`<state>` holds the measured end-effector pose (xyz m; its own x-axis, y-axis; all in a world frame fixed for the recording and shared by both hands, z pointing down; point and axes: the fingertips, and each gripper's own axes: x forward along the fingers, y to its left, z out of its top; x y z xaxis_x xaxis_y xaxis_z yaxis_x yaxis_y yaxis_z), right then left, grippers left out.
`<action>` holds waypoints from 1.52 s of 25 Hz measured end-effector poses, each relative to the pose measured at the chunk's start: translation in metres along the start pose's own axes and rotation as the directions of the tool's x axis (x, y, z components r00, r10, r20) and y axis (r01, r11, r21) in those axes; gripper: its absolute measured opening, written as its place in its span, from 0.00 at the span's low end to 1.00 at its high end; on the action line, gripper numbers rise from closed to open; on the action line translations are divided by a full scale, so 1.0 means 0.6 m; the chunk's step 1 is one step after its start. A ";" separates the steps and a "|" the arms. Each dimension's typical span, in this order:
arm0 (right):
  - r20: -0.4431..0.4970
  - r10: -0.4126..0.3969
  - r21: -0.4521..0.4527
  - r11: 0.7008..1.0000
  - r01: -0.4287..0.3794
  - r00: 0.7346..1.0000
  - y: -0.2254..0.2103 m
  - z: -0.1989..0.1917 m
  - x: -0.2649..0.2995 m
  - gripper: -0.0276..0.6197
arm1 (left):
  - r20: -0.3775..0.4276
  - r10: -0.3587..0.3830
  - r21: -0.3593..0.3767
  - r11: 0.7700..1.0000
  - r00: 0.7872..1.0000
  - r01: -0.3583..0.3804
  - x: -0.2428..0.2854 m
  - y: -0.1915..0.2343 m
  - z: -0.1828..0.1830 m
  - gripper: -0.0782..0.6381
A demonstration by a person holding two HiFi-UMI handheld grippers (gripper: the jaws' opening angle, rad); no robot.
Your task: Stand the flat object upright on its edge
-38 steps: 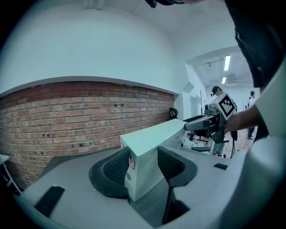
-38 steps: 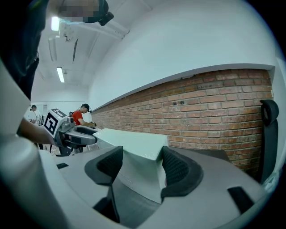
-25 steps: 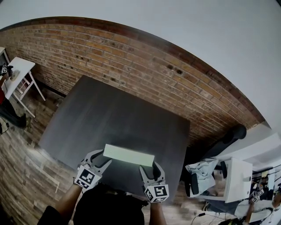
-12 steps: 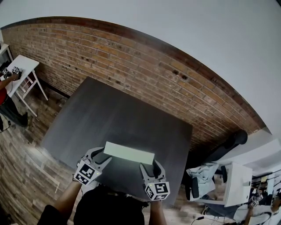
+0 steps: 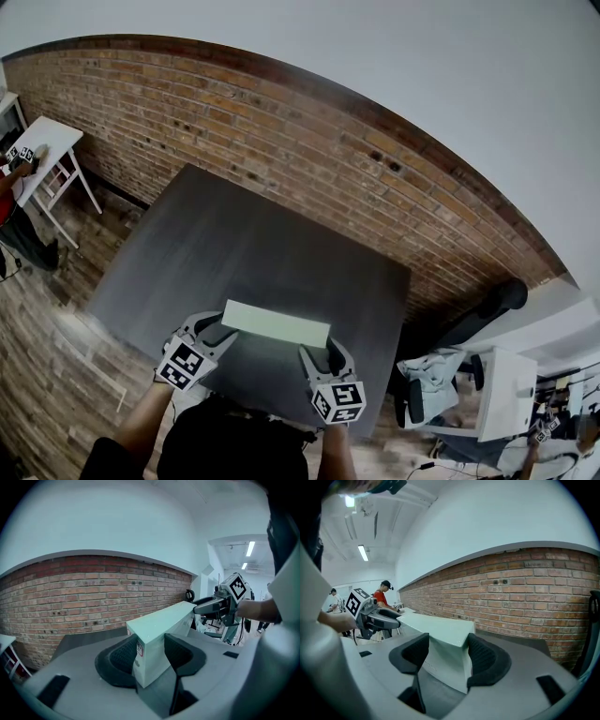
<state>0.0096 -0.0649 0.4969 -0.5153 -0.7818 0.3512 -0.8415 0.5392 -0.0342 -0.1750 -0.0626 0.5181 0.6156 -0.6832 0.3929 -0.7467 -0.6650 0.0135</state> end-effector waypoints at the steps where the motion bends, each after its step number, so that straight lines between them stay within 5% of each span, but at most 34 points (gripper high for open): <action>1: -0.004 0.000 0.005 1.000 0.000 1.000 -0.001 -0.001 0.001 0.46 | -0.004 -0.002 -0.004 1.000 1.000 0.002 0.001 0.000 0.000 0.39; 14: -0.064 -0.007 0.007 1.000 0.008 0.998 -0.010 -0.020 0.009 0.46 | -0.071 -0.006 -0.030 1.000 0.997 0.004 0.020 -0.002 -0.022 0.39; 38: -0.077 -0.015 0.051 0.998 0.019 0.997 -0.033 -0.049 0.005 0.47 | -0.048 -0.023 -0.001 1.000 0.999 0.022 0.044 -0.012 -0.017 0.39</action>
<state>0.0297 -0.0686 0.5262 -0.4881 -0.7636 0.4226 -0.8586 0.5071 -0.0755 -0.1557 -0.0729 0.5380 0.6193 -0.6527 0.4363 -0.7330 -0.6798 0.0236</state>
